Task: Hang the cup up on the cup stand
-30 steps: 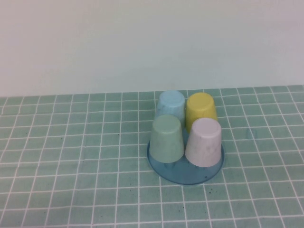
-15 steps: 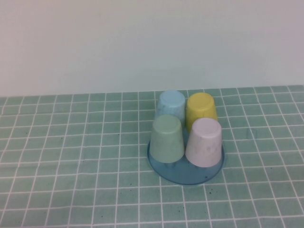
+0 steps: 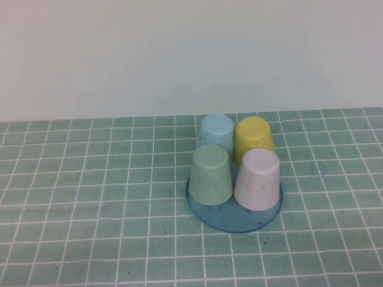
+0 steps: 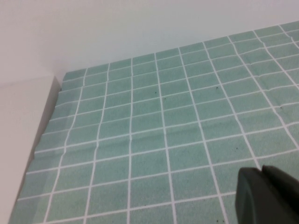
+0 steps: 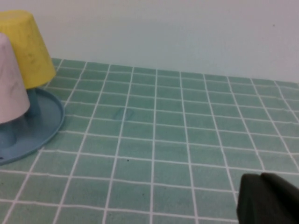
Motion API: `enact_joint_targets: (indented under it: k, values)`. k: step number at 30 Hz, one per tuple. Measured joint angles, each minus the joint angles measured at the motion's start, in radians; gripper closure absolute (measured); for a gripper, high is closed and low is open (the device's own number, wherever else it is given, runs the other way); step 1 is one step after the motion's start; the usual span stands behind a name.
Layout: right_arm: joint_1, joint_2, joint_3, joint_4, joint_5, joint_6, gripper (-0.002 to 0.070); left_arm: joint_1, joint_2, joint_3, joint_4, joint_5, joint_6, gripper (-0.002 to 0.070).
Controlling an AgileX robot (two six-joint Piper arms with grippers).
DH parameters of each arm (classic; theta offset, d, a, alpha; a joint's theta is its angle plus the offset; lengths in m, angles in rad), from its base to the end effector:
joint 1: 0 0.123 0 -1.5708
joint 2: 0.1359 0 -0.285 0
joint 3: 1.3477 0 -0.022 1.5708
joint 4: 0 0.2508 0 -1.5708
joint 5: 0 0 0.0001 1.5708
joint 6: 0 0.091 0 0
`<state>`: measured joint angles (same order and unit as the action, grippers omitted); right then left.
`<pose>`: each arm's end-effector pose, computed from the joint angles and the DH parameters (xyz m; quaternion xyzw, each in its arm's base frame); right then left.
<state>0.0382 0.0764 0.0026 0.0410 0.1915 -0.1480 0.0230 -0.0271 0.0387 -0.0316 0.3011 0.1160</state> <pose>0.0614 0.0031 0.1904 -0.0585 0.7666 -0.0192 0.6392 0.0538 0.0004 0.1744 0.0275 0.7816 0.0302 0.6224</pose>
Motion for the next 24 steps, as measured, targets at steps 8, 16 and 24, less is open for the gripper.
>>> enact_joint_targets:
  k: [8, 16, 24]
  values:
    - [0.000, -0.086, 0.023, 0.051, 0.073, -0.008, 0.0678, 0.000, 0.000, 0.000, 0.000, 0.000, 0.000, 0.0675]
    - [-0.001, -0.086, 0.023, 0.038, 0.170, 0.041, 0.0678, 0.000, 0.000, 0.000, 0.000, 0.000, 0.000, 0.0675]
    - [-0.001, -0.086, 0.023, 0.020, 0.172, 0.042, 0.0678, 0.000, 0.000, 0.000, 0.000, 0.000, 0.000, 0.0675]
